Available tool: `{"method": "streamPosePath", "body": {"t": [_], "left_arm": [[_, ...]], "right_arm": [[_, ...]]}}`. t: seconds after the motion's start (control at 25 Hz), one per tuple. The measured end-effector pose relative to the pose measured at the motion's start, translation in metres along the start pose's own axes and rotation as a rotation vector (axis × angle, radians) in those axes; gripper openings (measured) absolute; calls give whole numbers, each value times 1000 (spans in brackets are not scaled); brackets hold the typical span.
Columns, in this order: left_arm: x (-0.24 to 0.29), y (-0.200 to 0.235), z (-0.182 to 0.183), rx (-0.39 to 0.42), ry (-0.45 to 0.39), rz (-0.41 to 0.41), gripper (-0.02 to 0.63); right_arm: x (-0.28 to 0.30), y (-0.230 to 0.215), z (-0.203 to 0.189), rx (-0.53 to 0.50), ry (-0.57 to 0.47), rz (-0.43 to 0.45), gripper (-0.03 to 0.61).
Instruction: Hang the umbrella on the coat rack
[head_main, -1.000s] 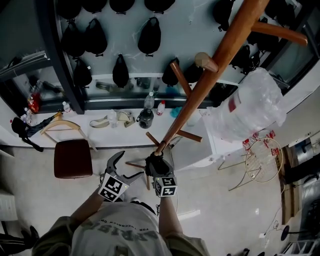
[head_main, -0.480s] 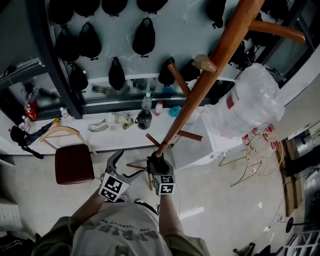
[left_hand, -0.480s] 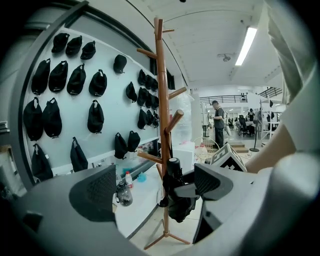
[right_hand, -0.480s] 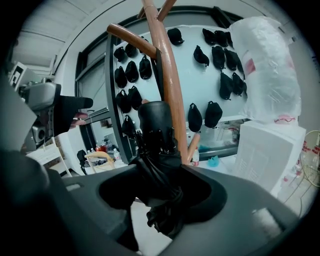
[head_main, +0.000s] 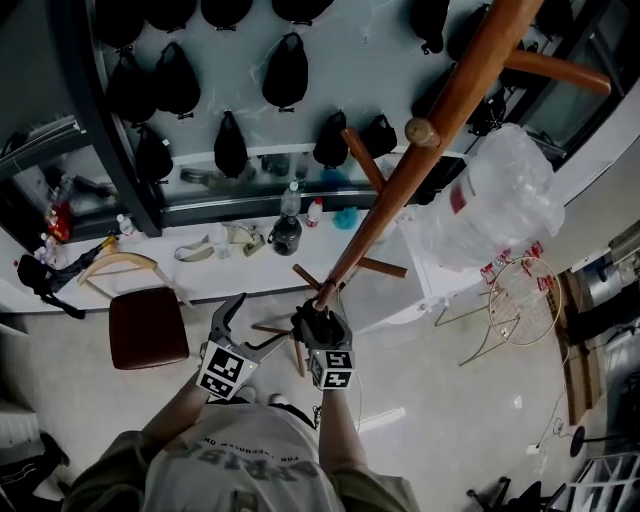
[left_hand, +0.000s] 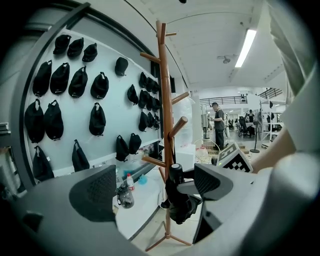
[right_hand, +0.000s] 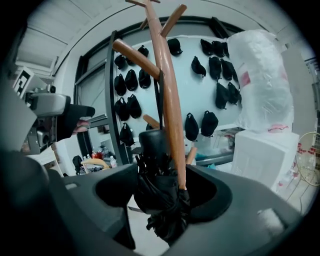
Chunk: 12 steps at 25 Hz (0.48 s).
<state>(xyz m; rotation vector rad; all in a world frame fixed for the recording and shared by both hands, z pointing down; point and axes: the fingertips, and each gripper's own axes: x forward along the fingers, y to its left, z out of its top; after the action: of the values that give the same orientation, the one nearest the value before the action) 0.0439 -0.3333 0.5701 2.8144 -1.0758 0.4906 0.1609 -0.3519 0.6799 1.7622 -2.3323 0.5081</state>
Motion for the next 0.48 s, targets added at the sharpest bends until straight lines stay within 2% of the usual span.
{"method": "streamPosePath", "body": {"t": [0.48], "left_arm": [[-8,-17,40,-14,-78,-3,478]], "right_arm": [[-76,8,86,-32,-232,-24,287]]}}
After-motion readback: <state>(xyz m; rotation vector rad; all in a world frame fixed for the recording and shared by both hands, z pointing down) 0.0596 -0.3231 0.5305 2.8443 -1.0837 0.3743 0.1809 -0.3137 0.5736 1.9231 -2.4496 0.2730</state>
